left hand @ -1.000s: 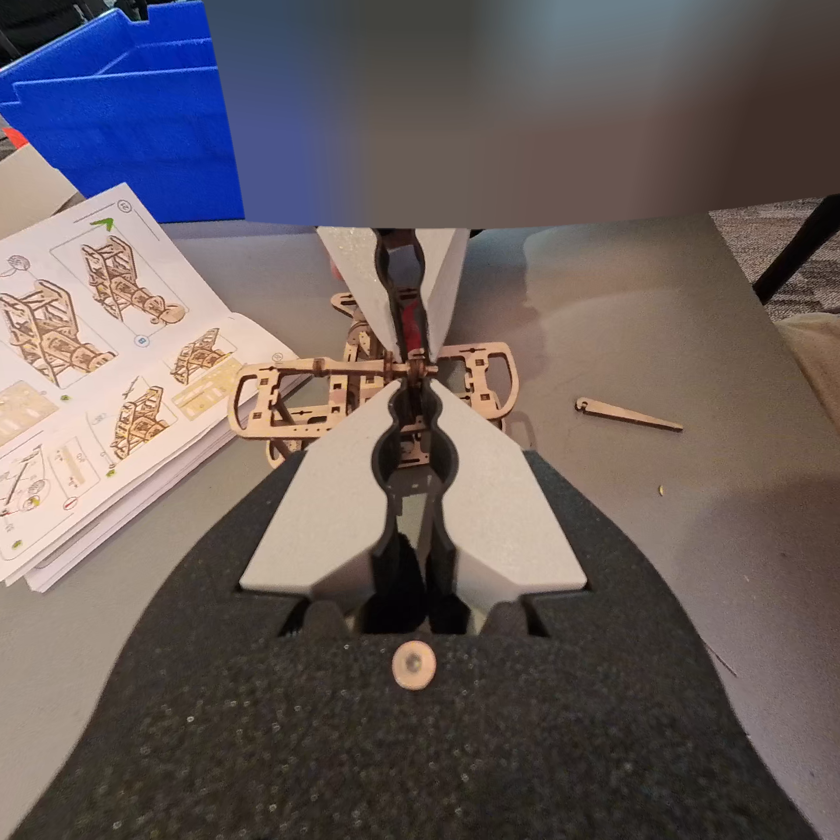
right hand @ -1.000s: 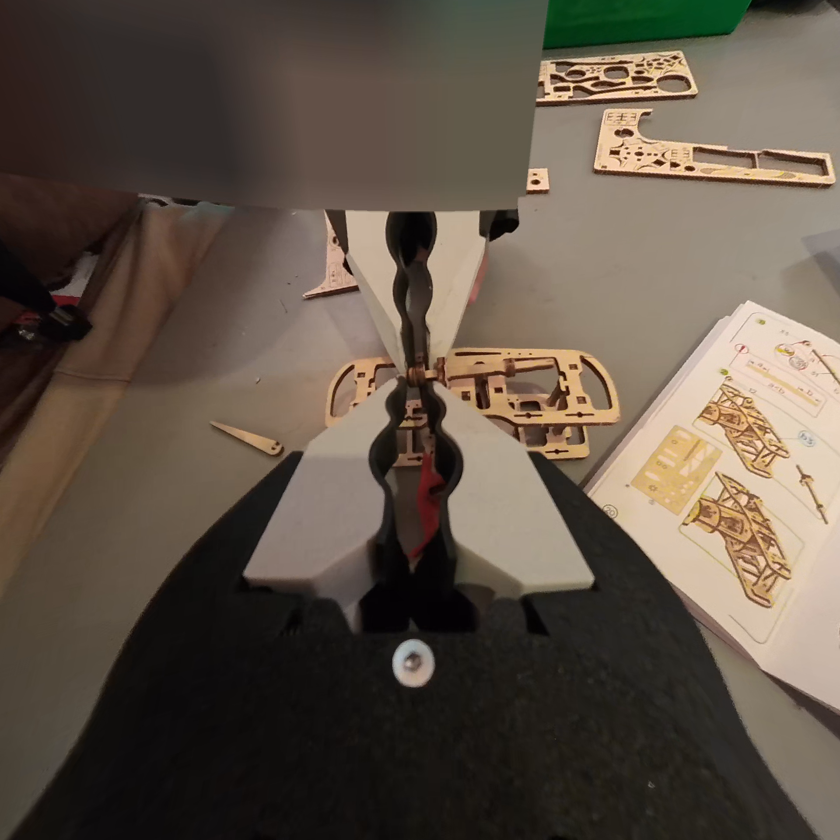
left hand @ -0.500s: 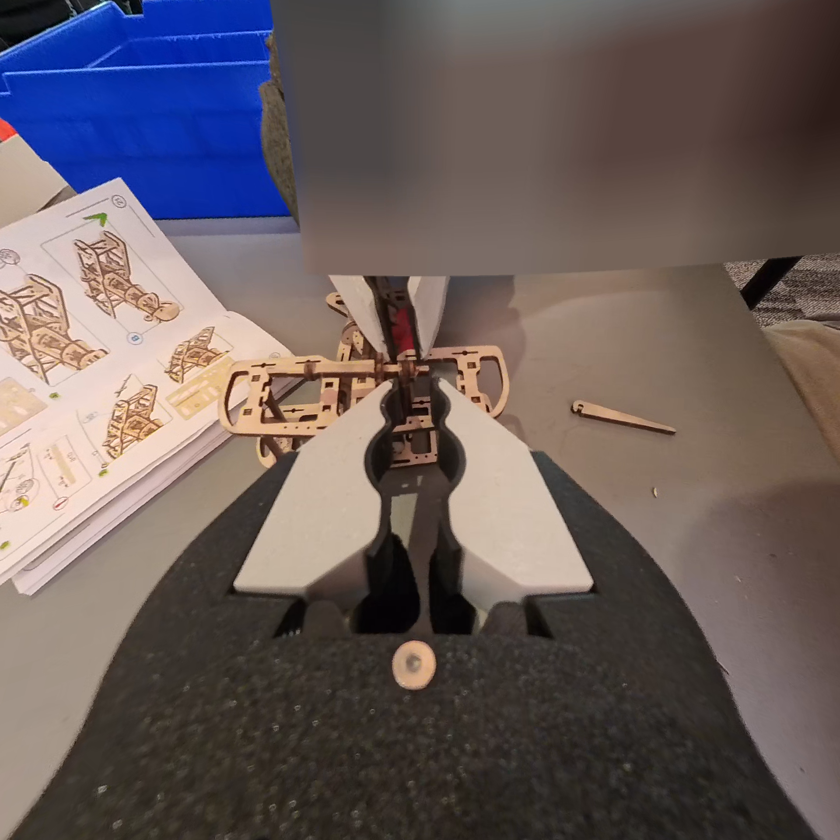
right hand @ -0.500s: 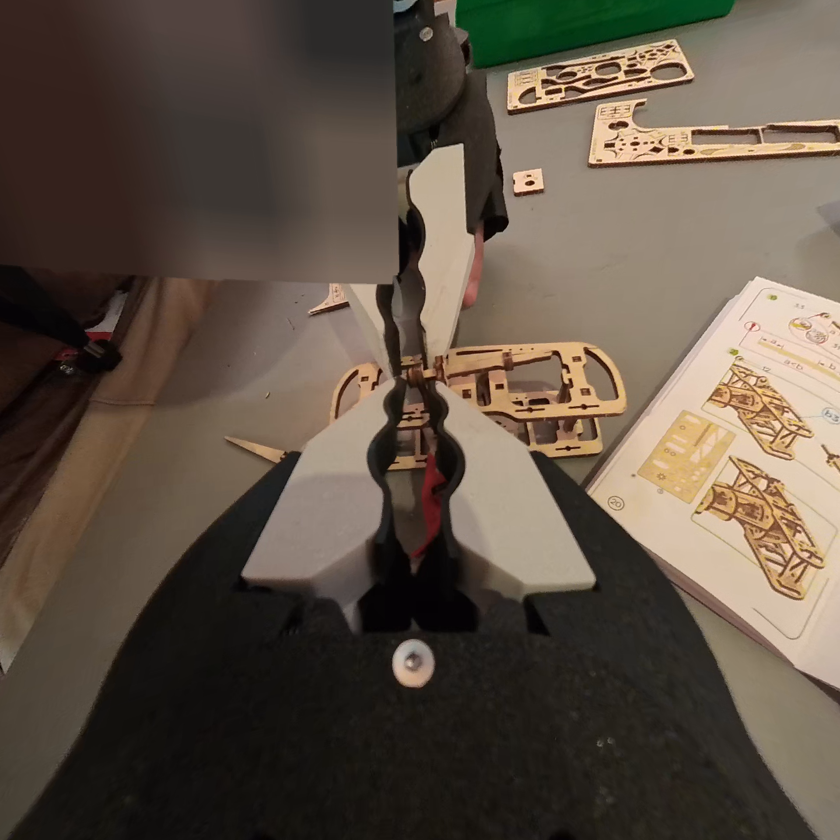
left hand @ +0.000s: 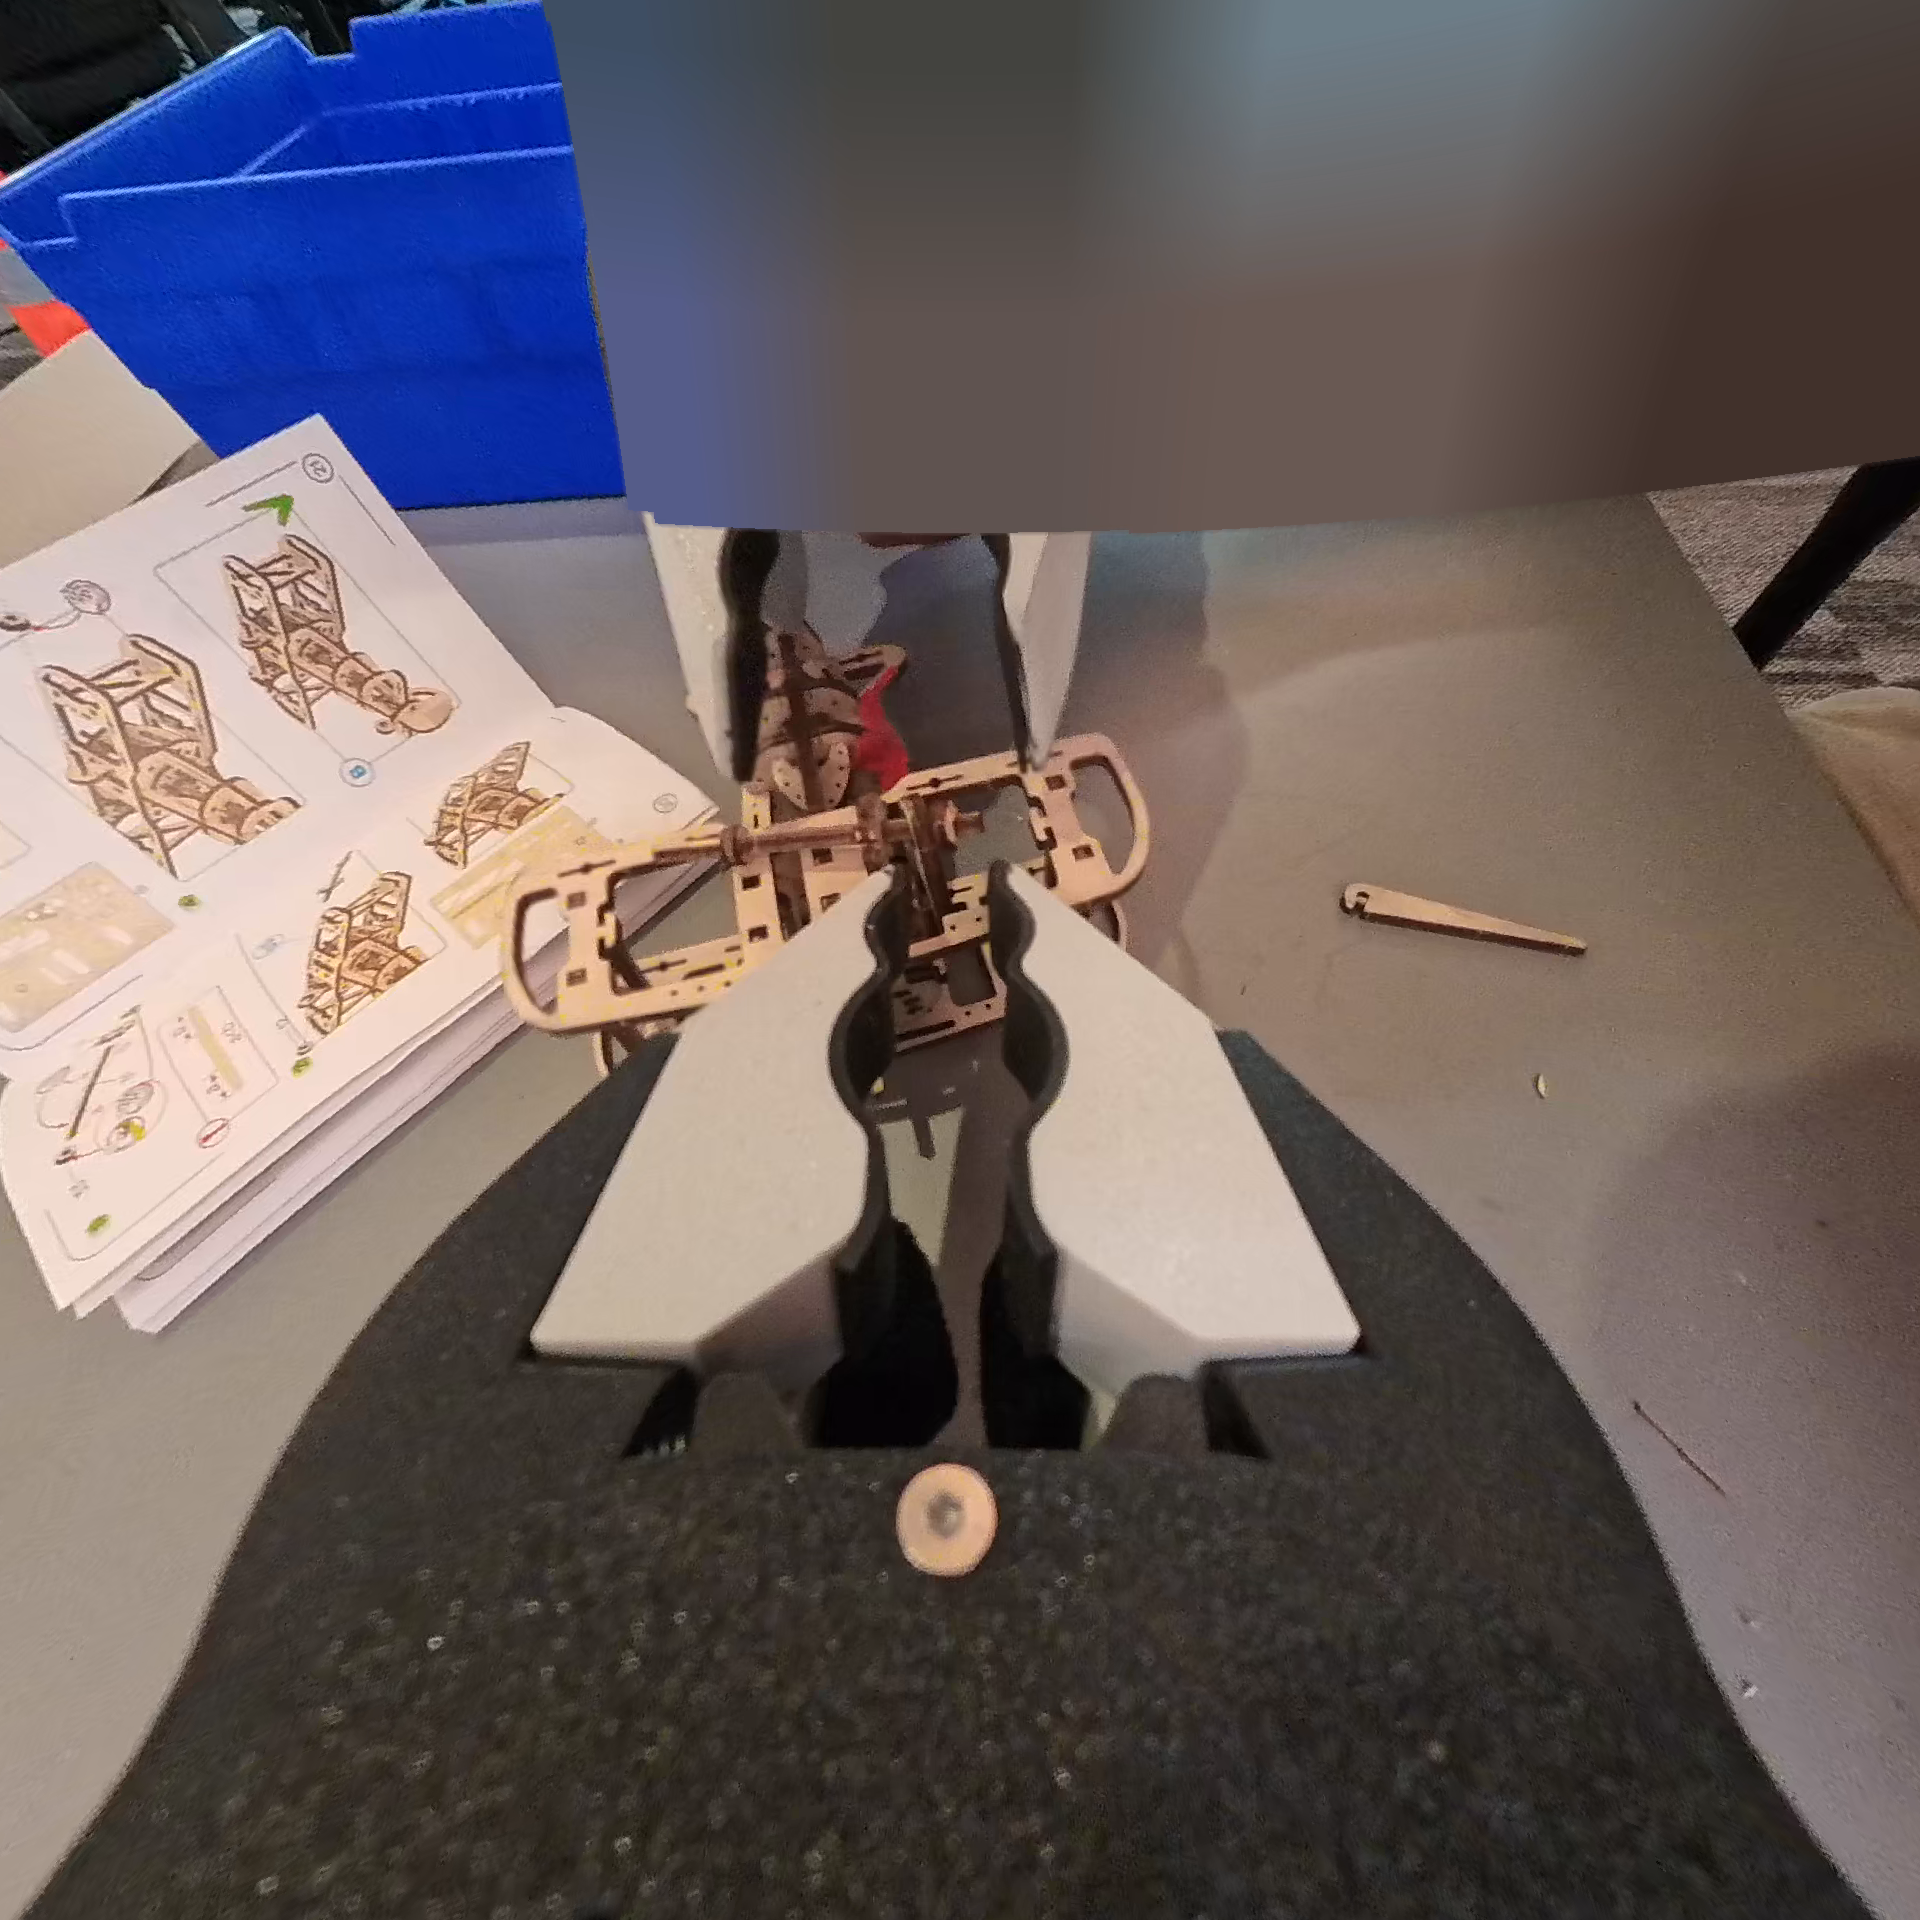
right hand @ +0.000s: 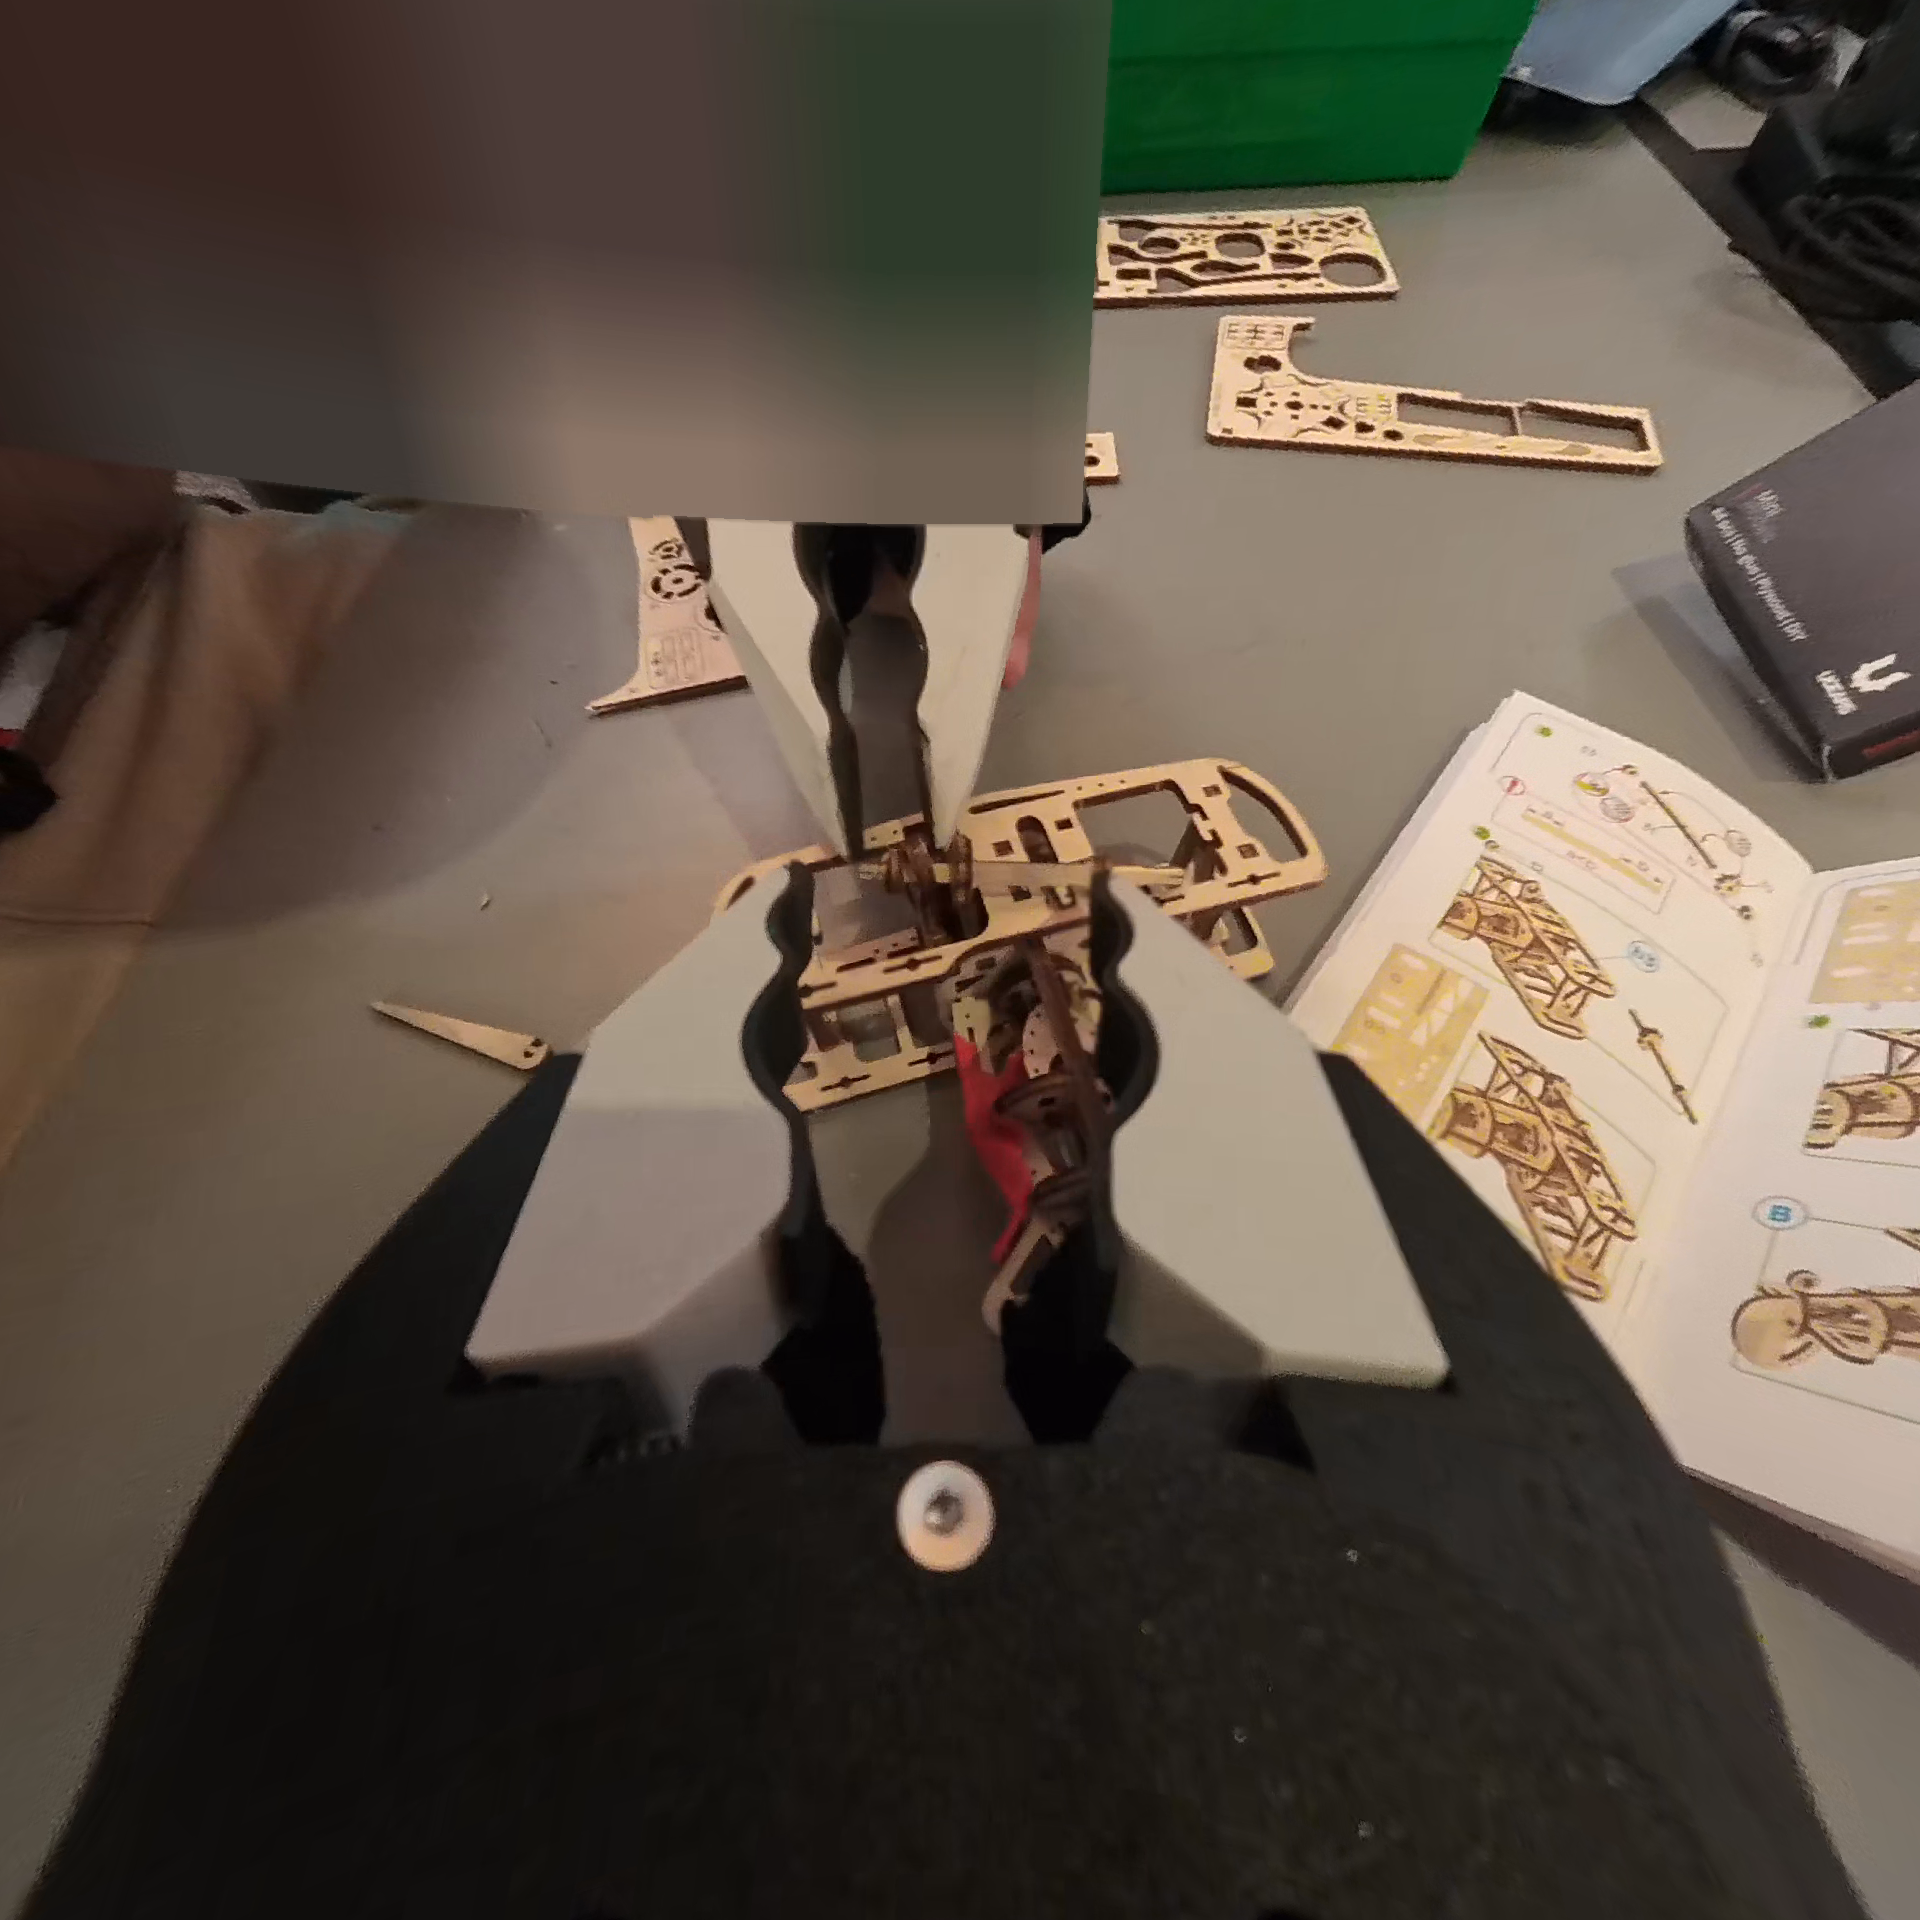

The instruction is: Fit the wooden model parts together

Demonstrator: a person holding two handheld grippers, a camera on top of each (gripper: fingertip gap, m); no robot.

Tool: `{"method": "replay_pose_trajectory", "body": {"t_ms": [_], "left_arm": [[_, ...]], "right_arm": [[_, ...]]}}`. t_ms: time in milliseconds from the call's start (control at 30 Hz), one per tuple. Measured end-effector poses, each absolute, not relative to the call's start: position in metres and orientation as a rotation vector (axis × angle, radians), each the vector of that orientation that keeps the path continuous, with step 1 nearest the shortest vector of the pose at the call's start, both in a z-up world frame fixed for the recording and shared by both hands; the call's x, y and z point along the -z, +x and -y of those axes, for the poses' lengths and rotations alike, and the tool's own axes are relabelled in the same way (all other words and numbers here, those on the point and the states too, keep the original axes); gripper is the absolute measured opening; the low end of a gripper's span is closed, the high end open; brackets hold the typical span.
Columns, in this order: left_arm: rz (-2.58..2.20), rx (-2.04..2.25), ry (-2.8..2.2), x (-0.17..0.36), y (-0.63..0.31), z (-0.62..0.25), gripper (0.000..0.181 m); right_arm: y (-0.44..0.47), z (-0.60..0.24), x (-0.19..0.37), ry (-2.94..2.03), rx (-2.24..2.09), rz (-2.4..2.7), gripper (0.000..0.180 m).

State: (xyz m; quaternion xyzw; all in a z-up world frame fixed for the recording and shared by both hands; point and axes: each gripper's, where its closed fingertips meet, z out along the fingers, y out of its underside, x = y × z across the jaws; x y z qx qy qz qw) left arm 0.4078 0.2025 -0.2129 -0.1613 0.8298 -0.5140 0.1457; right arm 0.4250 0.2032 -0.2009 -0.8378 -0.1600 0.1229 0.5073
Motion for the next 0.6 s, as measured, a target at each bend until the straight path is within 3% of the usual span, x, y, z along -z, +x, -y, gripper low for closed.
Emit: {"method": "replay_pose_trajectory", "body": {"t_ms": [367, 467, 600], "left_arm": [[-2.284, 1.586, -0.508, 0.19, 0.416, -0.216, 0.02], [-2.293, 1.549, -0.534, 0.185, 0.421, -0.224, 0.026], [-2.281, 1.597, -0.659, 0.16, 0.429, -0.245, 0.028]], "right_arm": [[0.467, -0.207, 0.185, -1.971, -0.133, 0.205, 0.055], [0.472, -0.205, 0.197, -2.059, -0.153, 0.148, 0.068], [0.453, -0.192, 0.221, -2.243, -0.277, 0.135, 0.07]]}}
